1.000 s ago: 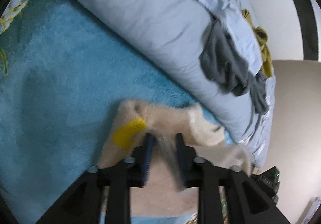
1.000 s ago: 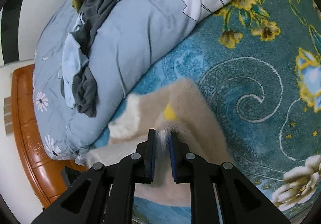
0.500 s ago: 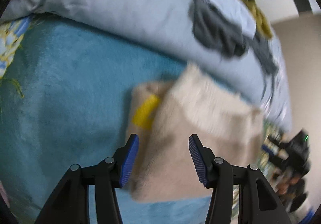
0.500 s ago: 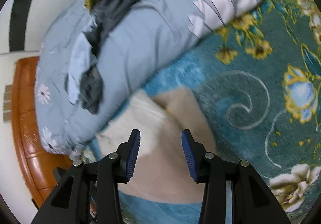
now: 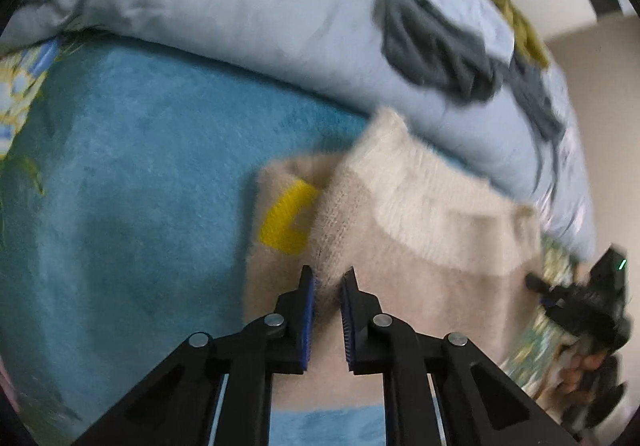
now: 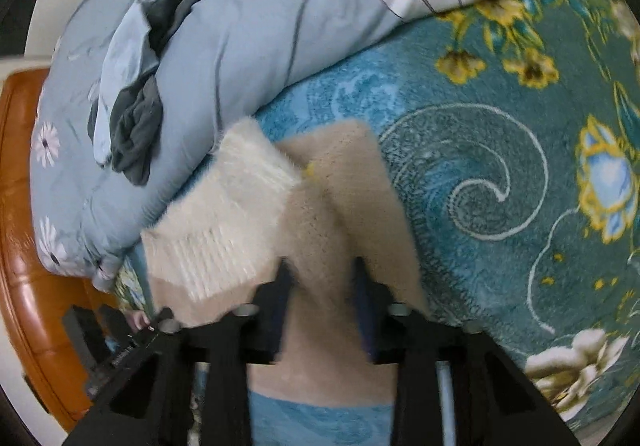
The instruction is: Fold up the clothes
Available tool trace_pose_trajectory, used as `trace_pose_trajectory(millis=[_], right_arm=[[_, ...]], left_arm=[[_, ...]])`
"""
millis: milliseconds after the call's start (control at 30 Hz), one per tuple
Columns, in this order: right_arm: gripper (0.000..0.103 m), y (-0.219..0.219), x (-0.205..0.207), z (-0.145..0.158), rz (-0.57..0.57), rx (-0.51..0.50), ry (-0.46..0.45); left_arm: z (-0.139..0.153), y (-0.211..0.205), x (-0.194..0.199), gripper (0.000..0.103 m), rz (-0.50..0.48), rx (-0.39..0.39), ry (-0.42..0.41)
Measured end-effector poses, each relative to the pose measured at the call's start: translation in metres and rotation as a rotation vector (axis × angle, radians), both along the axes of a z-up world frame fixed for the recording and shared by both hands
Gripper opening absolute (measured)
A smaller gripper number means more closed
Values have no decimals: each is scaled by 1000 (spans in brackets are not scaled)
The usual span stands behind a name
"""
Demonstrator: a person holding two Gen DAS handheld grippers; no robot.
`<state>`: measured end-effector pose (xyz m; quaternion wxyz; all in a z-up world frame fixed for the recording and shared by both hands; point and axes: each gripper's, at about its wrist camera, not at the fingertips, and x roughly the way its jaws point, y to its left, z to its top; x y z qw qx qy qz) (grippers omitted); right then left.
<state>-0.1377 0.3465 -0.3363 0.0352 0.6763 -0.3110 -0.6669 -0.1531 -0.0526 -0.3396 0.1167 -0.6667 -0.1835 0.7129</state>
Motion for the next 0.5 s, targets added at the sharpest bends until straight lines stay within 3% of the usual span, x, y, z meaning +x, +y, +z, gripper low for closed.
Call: trace_pose_trajectory(millis=[67,300,367,400,467,500], right_arm=[[16,8,3,4,-32,3,30],[19,10,6,-4,-15,4,17],[22,8,4,-3,11,26,27],[26,7,4,-2,24,37,33],[45,6,5,-3,69,75,45],[48,6,5,-4,92,95,51]], left_arm=[[2,-11,3,12,52,22,9],[-10,-7,0,18,-26,-73,-4],[-9,-4,-2,33,-58,-129,16],[-9,-4,-3,46,-77,-156,27],[-11,-6,-3,54,-100,-178,36],[-13,-8,-4,59,-102,-171,34]])
